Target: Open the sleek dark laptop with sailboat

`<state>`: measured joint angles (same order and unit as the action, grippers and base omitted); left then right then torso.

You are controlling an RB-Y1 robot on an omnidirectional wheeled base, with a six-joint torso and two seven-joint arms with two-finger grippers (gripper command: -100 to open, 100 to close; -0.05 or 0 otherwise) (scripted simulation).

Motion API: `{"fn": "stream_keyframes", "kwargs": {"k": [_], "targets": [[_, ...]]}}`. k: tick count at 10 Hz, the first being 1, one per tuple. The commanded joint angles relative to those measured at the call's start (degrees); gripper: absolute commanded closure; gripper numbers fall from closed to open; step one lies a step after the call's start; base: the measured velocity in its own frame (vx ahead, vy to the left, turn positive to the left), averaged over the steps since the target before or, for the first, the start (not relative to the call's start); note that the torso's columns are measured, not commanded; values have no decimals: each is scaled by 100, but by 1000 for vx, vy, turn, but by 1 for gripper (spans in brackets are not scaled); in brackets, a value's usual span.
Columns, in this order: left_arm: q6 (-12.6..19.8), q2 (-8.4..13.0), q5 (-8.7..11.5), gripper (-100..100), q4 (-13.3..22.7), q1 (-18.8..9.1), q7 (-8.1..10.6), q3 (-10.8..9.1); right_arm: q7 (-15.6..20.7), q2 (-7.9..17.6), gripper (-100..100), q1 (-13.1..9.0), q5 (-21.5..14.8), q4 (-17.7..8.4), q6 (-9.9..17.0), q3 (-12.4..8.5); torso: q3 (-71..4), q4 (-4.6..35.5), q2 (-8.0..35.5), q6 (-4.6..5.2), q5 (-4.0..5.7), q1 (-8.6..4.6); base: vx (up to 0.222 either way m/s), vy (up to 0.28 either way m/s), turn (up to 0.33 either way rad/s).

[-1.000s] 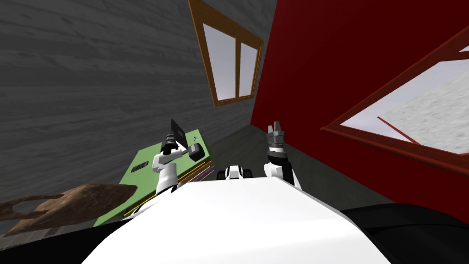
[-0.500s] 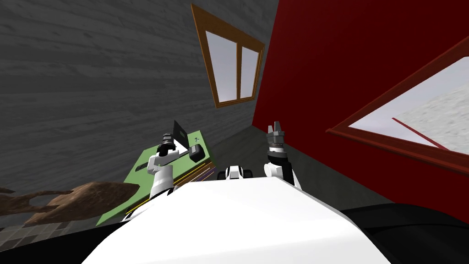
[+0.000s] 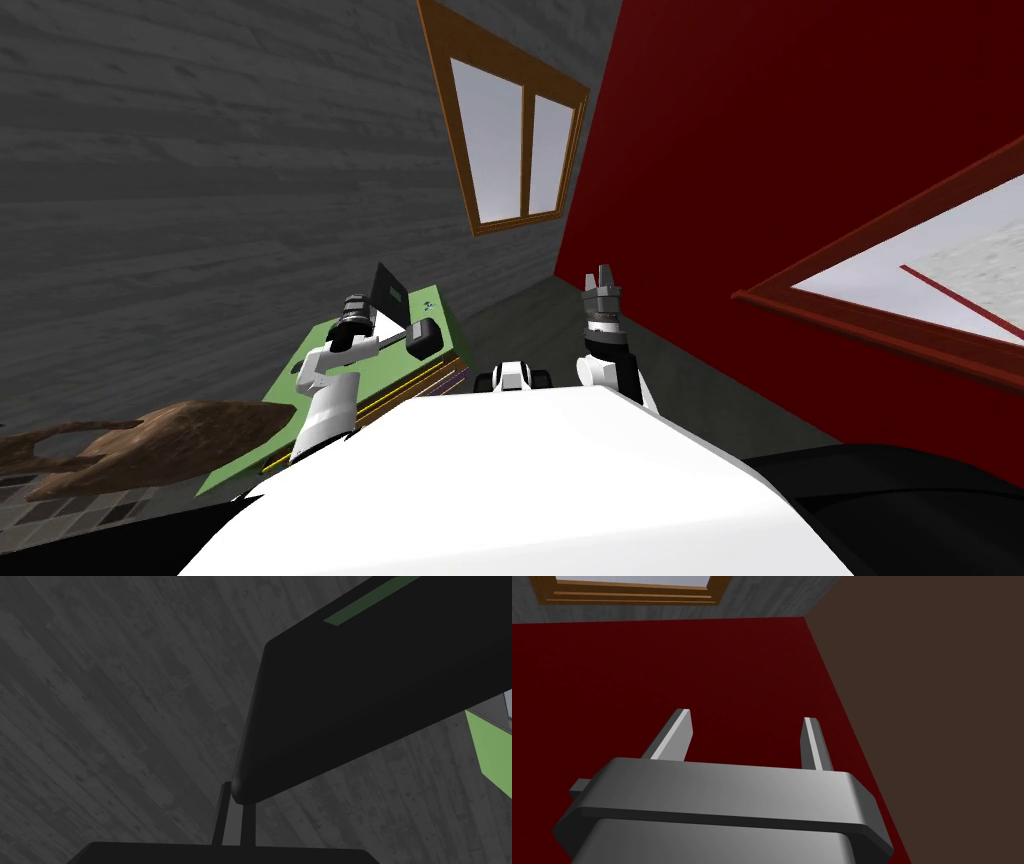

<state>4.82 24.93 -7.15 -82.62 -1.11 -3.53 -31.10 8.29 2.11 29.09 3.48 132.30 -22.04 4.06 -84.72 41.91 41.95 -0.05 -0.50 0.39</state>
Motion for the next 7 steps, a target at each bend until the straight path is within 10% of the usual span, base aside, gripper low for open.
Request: {"fn": "stream_keyframes", "kwargs": {"k": [1, 7], "targets": [[-117, 206, 233, 100, -85, 415, 223, 175, 0, 0, 0, -1, 0, 0, 0, 0, 1, -4, 1, 9, -4, 1, 85, -45, 95], [-422, 742, 709, 100, -289, 1270, 660, 490, 0, 0, 0, -1, 0, 0, 0, 1, -3, -8, -9, 26, -15, 3, 96, -76, 93]]}}
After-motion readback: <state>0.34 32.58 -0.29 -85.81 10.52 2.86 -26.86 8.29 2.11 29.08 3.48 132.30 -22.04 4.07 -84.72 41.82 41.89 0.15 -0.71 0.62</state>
